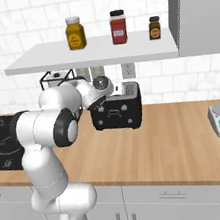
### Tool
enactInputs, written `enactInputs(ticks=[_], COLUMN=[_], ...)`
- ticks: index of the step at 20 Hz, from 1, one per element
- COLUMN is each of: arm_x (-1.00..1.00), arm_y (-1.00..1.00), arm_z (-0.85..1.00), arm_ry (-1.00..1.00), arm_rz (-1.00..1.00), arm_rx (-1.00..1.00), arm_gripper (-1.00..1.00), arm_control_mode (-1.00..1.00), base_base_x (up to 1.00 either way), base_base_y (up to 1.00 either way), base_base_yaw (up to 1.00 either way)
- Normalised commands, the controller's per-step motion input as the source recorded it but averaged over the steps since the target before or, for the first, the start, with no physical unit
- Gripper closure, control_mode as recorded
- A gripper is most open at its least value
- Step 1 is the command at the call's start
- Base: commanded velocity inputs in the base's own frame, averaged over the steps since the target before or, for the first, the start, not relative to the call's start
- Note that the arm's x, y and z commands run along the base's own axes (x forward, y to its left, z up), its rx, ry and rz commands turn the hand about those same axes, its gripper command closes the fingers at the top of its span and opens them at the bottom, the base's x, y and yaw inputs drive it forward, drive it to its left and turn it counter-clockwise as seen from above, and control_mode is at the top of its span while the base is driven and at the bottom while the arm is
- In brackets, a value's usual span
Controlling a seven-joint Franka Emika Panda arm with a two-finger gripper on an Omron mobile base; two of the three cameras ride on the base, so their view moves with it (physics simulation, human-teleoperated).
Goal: Start the toaster. Once the lever pops up, take the bread to the plate on the dining counter.
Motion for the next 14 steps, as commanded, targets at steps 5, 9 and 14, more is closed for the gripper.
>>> enactInputs(ticks=[5,9,14], arm_x=[0.01,0.06,0.13], arm_y=[0.00,0.05,0.10], arm_z=[0.00,0.00,0.00], arm_ry=[0.00,0.00,0.01], arm_rz=[0.00,0.00,0.00], arm_rx=[0.00,0.00,0.00], arm_gripper=[-1.00,-1.00,-1.00], arm_control_mode=[-1.00,-1.00,-1.00], base_base_x=[0.00,0.00,0.00], base_base_y=[0.00,0.00,0.00], base_base_yaw=[0.00,0.00,0.00])
